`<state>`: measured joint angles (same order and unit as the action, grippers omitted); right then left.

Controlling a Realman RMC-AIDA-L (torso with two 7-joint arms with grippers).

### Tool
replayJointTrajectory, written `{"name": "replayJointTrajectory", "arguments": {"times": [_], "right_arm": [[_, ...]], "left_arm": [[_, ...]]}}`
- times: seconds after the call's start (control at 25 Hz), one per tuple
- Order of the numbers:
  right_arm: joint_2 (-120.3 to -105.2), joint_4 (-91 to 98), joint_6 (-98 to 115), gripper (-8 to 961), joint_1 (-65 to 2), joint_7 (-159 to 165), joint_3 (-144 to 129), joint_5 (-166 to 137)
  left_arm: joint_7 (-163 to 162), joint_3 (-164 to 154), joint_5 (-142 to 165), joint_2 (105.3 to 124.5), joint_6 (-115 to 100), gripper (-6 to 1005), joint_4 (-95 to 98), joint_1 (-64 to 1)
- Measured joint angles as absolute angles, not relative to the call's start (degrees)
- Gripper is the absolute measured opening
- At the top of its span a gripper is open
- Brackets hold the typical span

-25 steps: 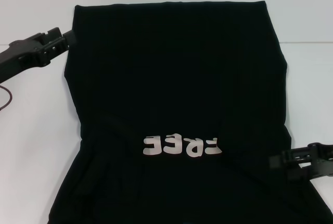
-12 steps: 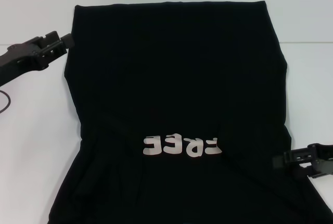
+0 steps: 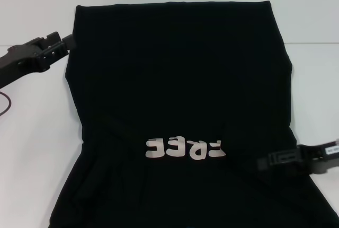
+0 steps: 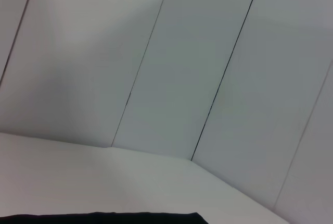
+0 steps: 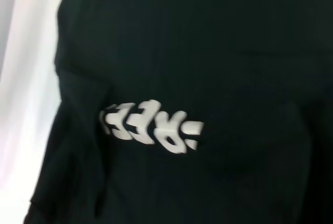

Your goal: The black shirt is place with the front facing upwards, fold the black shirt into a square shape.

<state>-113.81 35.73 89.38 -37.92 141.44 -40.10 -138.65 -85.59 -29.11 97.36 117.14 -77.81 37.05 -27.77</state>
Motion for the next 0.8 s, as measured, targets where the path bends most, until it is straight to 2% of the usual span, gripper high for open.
{"name": "replayJointTrajectory", "arguments": {"times": [0.24,0.4,0.56,0.8], "right_arm": [[-116.81,34.7,90.8,913,-40.6,138.6,-40.3,-137.1],[-118.11,32.7,93.2,913,-41.8,138.5,-41.4,-137.4],[-117.98,33.0,93.8,913,-41.4,138.6,-41.4,-137.2],[-114.78,36.4,97.3,912,-39.3,137.7,-37.3,-134.4]], "left_arm": [[-84.9,-29.1,97.6,117.25,-77.5,529,36.9,-27.8],[-84.7,-29.0,97.4,117.28,-77.5,529,36.8,-27.5],[-84.6,-29.0,97.3,117.37,-77.5,530,36.8,-27.4],[-84.5,-29.1,97.6,117.43,-77.1,530,36.8,-27.4]]}}
